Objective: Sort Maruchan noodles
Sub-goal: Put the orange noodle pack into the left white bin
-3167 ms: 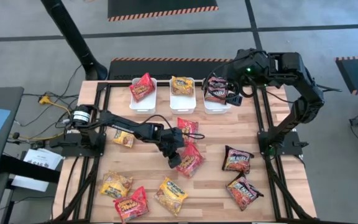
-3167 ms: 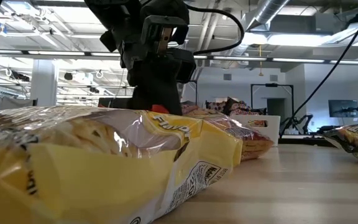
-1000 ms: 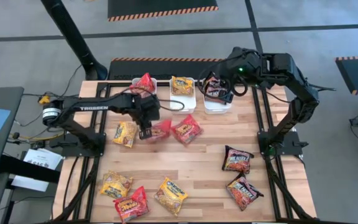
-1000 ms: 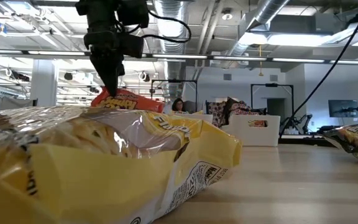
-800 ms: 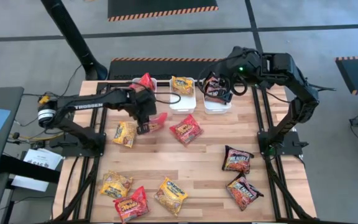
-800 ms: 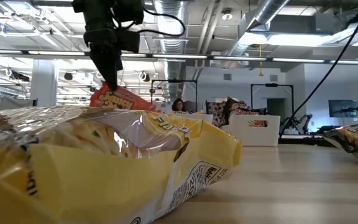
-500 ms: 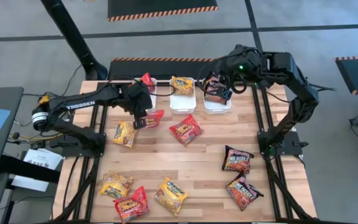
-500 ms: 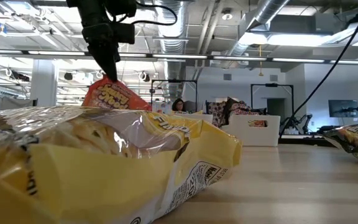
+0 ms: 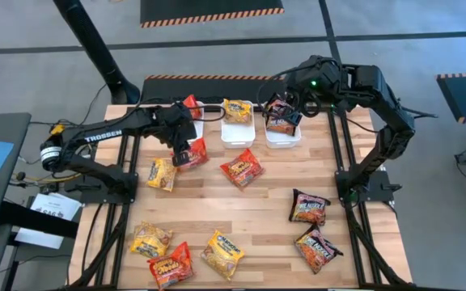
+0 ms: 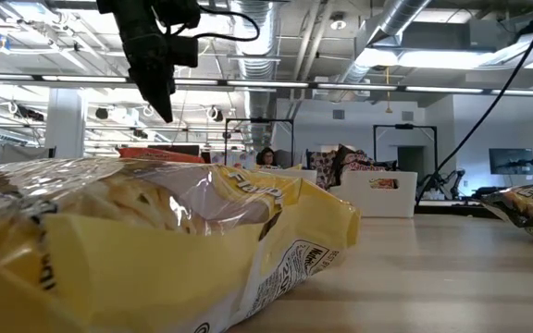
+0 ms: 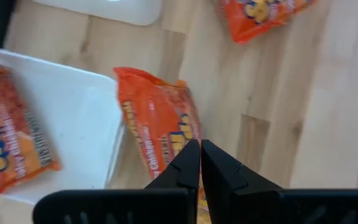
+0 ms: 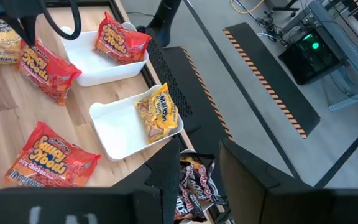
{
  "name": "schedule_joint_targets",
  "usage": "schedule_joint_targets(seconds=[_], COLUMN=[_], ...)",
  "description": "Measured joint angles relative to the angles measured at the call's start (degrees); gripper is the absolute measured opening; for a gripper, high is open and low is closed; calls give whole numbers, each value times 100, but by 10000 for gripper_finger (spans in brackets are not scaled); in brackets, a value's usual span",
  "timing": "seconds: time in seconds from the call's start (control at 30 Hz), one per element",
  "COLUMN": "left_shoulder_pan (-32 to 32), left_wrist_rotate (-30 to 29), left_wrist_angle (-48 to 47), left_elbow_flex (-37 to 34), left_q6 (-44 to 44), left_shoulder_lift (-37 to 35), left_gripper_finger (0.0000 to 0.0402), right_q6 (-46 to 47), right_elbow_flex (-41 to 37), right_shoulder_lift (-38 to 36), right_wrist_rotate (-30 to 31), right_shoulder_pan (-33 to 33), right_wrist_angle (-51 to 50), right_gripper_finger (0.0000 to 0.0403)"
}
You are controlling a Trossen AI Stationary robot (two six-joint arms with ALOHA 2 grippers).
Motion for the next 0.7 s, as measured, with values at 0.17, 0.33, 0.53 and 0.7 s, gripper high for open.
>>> schedule_joint_targets(seconds=[0.17, 0.33, 0.53, 0.7], left_shoulder_pan=[0, 170, 512, 772], left_wrist_rotate=[-619, -582, 37, 503], left_wrist_angle=[24, -15, -192, -328], left_elbow_flex=[0, 0, 0, -2], left_q6=[-78, -212, -540, -890], left_shoulder_lift=[0, 2, 4, 4], left_gripper_finger=[0, 15, 72, 126], right_q6=[12, 12, 11, 10], right_elbow_flex=[0, 0, 0, 0], right_shoulder_lift=[0, 0, 0, 0], right_wrist_rotate=[0, -4, -9, -15], right_shoulder_pan=[0, 11, 11, 11], right_wrist_angle=[-2, -2, -2, -2], right_gripper_finger=[137, 137, 137, 137])
